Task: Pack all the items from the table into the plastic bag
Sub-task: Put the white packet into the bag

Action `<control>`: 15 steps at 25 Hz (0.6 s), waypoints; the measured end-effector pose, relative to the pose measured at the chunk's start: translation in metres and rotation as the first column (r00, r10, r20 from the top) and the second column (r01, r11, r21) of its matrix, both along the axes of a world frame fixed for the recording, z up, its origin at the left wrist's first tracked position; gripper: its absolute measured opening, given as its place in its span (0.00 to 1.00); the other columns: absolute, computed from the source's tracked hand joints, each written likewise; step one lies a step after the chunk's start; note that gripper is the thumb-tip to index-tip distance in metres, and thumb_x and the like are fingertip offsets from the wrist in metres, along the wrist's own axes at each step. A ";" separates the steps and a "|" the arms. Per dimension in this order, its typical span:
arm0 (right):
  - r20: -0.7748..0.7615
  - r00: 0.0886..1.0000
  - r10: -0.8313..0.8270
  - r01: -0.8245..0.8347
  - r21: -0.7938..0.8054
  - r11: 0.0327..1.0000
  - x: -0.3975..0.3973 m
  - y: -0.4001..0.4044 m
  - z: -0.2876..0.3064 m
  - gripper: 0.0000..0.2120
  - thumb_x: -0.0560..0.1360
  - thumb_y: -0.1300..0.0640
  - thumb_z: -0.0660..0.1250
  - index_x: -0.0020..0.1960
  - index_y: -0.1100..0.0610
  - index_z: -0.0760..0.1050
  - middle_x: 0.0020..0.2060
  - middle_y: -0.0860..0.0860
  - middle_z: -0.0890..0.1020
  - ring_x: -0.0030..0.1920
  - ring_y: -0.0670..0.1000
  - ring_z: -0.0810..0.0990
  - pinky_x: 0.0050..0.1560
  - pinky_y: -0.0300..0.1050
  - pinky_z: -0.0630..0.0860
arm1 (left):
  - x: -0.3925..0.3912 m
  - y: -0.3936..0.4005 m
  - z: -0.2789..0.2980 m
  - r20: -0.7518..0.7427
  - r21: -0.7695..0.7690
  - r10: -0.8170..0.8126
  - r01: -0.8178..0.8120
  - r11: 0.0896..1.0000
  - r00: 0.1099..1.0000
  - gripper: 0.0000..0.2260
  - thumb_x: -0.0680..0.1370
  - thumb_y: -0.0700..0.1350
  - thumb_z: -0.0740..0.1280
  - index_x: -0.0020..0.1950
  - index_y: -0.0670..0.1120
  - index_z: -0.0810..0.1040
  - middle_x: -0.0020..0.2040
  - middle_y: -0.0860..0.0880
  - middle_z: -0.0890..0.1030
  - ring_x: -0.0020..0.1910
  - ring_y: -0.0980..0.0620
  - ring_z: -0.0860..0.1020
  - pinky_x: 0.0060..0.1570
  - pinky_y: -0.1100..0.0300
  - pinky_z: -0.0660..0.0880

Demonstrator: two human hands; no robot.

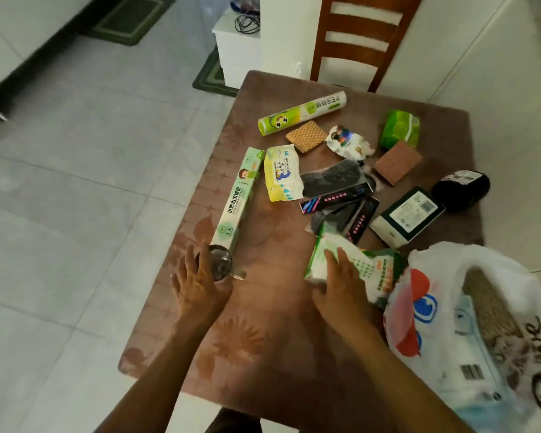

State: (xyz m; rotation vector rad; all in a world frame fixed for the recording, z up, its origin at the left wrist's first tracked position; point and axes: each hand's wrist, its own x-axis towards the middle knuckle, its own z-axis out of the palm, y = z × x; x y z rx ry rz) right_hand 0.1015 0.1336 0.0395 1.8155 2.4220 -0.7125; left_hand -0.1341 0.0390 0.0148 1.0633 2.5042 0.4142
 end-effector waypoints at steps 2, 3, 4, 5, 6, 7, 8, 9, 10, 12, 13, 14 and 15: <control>0.187 0.982 -0.006 0.008 -0.010 1.000 0.009 0.039 -0.020 0.46 0.72 0.50 0.70 0.78 0.53 0.43 0.78 0.56 0.45 0.77 0.60 0.48 0.74 0.61 0.54 | 0.009 -0.004 0.007 -0.113 0.013 -0.093 0.095 0.995 0.989 0.42 0.71 0.56 0.71 0.77 0.54 0.50 0.79 0.44 0.53 0.77 0.40 0.50 0.73 0.33 0.47; 0.235 0.972 -0.023 0.030 -0.028 0.999 0.013 0.056 -0.031 0.48 0.71 0.50 0.72 0.78 0.54 0.42 0.78 0.57 0.45 0.77 0.61 0.47 0.74 0.62 0.54 | 0.018 -0.006 0.011 -0.172 0.044 -0.158 0.167 0.985 0.972 0.42 0.71 0.55 0.71 0.78 0.53 0.50 0.79 0.44 0.53 0.78 0.41 0.49 0.72 0.34 0.43; 0.249 0.966 -0.062 0.080 -0.065 0.995 0.016 0.070 -0.040 0.50 0.70 0.50 0.73 0.78 0.54 0.43 0.78 0.58 0.47 0.77 0.61 0.50 0.74 0.61 0.56 | 0.028 -0.009 0.016 -0.219 0.074 -0.208 0.229 0.971 0.953 0.41 0.72 0.55 0.70 0.78 0.52 0.51 0.79 0.43 0.54 0.78 0.41 0.50 0.72 0.35 0.40; 0.254 0.961 -0.109 0.140 -0.106 0.984 0.019 0.081 -0.045 0.50 0.68 0.50 0.75 0.77 0.56 0.45 0.77 0.59 0.53 0.76 0.62 0.55 0.72 0.60 0.60 | 0.039 -0.012 0.022 -0.248 0.101 -0.234 0.266 0.959 0.940 0.39 0.72 0.55 0.69 0.77 0.52 0.53 0.78 0.43 0.56 0.78 0.41 0.51 0.71 0.35 0.40; 0.267 0.955 -0.132 0.171 -0.130 0.977 0.021 0.088 -0.051 0.49 0.66 0.48 0.76 0.76 0.57 0.51 0.74 0.60 0.61 0.73 0.62 0.62 0.69 0.58 0.64 | 0.051 -0.014 0.027 -0.251 0.124 -0.245 0.282 0.951 0.936 0.36 0.72 0.54 0.68 0.77 0.51 0.56 0.78 0.44 0.58 0.77 0.42 0.54 0.72 0.35 0.42; 0.265 0.956 -0.124 0.165 -0.139 0.976 0.023 0.092 -0.055 0.44 0.65 0.48 0.76 0.73 0.57 0.58 0.70 0.60 0.69 0.68 0.62 0.69 0.65 0.55 0.68 | 0.061 -0.017 0.028 -0.232 0.138 -0.258 0.294 0.946 0.938 0.34 0.72 0.54 0.67 0.76 0.51 0.59 0.77 0.44 0.61 0.77 0.42 0.57 0.72 0.34 0.46; 0.225 0.966 -0.128 0.166 -0.163 0.973 0.023 0.094 -0.055 0.38 0.64 0.47 0.75 0.69 0.57 0.65 0.65 0.59 0.75 0.63 0.61 0.75 0.62 0.52 0.72 | 0.070 -0.020 0.029 -0.189 0.154 -0.273 0.304 0.940 0.943 0.31 0.72 0.52 0.67 0.74 0.51 0.62 0.75 0.45 0.64 0.75 0.42 0.60 0.72 0.34 0.52; 0.134 0.974 -0.185 0.212 -0.227 0.951 0.021 0.091 -0.053 0.32 0.64 0.48 0.75 0.64 0.57 0.71 0.60 0.58 0.80 0.58 0.59 0.79 0.58 0.50 0.76 | 0.076 -0.022 0.029 -0.131 0.177 -0.278 0.298 0.938 0.952 0.29 0.72 0.52 0.66 0.72 0.50 0.64 0.74 0.46 0.67 0.73 0.43 0.63 0.71 0.34 0.59; -0.004 0.951 -0.310 0.291 -0.332 0.897 0.019 0.084 -0.048 0.29 0.62 0.48 0.75 0.60 0.56 0.75 0.56 0.56 0.83 0.52 0.57 0.81 0.53 0.49 0.78 | 0.082 -0.023 0.029 -0.062 0.198 -0.280 0.287 0.937 0.958 0.27 0.72 0.52 0.65 0.71 0.51 0.65 0.73 0.47 0.68 0.72 0.44 0.66 0.69 0.37 0.64; -0.243 0.774 -0.584 0.392 -0.541 0.744 0.016 0.062 -0.026 0.27 0.58 0.47 0.78 0.54 0.57 0.80 0.49 0.54 0.86 0.45 0.53 0.84 0.47 0.48 0.81 | 0.097 -0.016 0.042 0.099 0.254 -0.287 0.255 0.933 0.953 0.29 0.71 0.55 0.64 0.71 0.52 0.65 0.71 0.48 0.69 0.68 0.46 0.69 0.65 0.42 0.69; -0.339 0.679 -0.650 0.387 -0.587 0.711 0.018 0.048 -0.013 0.29 0.55 0.45 0.79 0.52 0.56 0.81 0.47 0.52 0.86 0.44 0.52 0.85 0.47 0.50 0.82 | 0.105 -0.008 0.050 0.196 0.285 -0.281 0.220 0.933 0.939 0.30 0.70 0.56 0.66 0.71 0.52 0.64 0.69 0.50 0.71 0.66 0.48 0.70 0.64 0.46 0.70; -0.410 0.611 -0.678 0.367 -0.612 0.700 0.022 0.035 0.007 0.29 0.54 0.43 0.79 0.51 0.54 0.81 0.46 0.50 0.87 0.44 0.51 0.85 0.49 0.52 0.82 | 0.116 0.003 0.062 0.348 0.307 -0.272 0.165 0.937 0.897 0.31 0.70 0.55 0.69 0.71 0.50 0.65 0.66 0.52 0.72 0.64 0.52 0.72 0.63 0.51 0.72; -0.467 0.567 -0.678 0.323 -0.632 0.705 0.028 0.022 0.026 0.28 0.55 0.43 0.79 0.52 0.52 0.81 0.46 0.48 0.87 0.46 0.50 0.85 0.50 0.54 0.82 | 0.128 0.012 0.074 0.535 0.321 -0.254 0.084 0.943 0.806 0.30 0.70 0.51 0.74 0.69 0.51 0.67 0.64 0.55 0.73 0.60 0.57 0.74 0.59 0.57 0.73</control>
